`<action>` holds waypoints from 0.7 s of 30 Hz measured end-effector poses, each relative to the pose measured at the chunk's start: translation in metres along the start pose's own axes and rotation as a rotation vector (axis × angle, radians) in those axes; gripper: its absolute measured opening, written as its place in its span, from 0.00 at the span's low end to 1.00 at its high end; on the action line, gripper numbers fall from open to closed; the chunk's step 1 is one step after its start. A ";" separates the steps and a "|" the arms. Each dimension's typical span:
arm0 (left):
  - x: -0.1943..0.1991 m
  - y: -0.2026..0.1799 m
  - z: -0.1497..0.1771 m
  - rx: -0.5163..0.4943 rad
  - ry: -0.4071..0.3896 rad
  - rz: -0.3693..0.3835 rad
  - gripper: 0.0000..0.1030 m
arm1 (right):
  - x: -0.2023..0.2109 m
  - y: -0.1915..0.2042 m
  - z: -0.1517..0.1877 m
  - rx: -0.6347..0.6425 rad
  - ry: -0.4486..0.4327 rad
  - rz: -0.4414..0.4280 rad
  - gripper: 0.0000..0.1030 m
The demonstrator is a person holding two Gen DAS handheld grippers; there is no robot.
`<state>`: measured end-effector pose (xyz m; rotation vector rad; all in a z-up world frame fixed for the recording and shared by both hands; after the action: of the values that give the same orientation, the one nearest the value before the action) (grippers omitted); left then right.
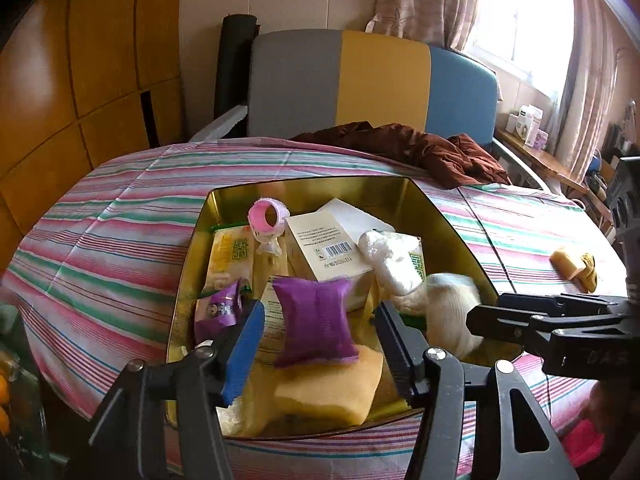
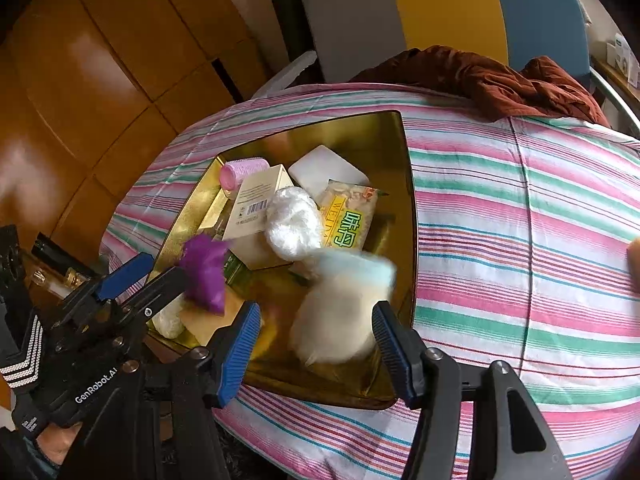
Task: Organize objects
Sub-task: 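Carry the purple packet and cream sock into the gold tray and release both, then move both grippers back toward the yellow sponge and yellow sock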
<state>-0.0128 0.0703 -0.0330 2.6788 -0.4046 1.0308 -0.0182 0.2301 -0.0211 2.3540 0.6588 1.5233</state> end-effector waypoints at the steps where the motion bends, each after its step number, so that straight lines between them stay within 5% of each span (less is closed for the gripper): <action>1: 0.000 0.000 0.000 0.000 0.001 0.000 0.57 | 0.000 0.001 0.001 -0.001 0.000 0.002 0.58; 21: 0.017 -0.007 -0.006 -0.027 -0.050 -0.016 0.73 | 0.019 -0.009 0.003 -0.018 -0.057 0.053 0.58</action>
<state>-0.0023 0.0761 -0.0181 2.6839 -0.4036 0.9494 -0.0116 0.2476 -0.0117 2.4095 0.5718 1.4715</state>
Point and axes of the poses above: each gripper's, at about its wrist camera, not at the fingertips, and x roughly against the way its jaws point, y to its left, z to its underside, the point moved 2 cm from there along -x, roughly the way its jaws point, and after that the axes turned 15 degrees about -x, right-handed, at the moved point
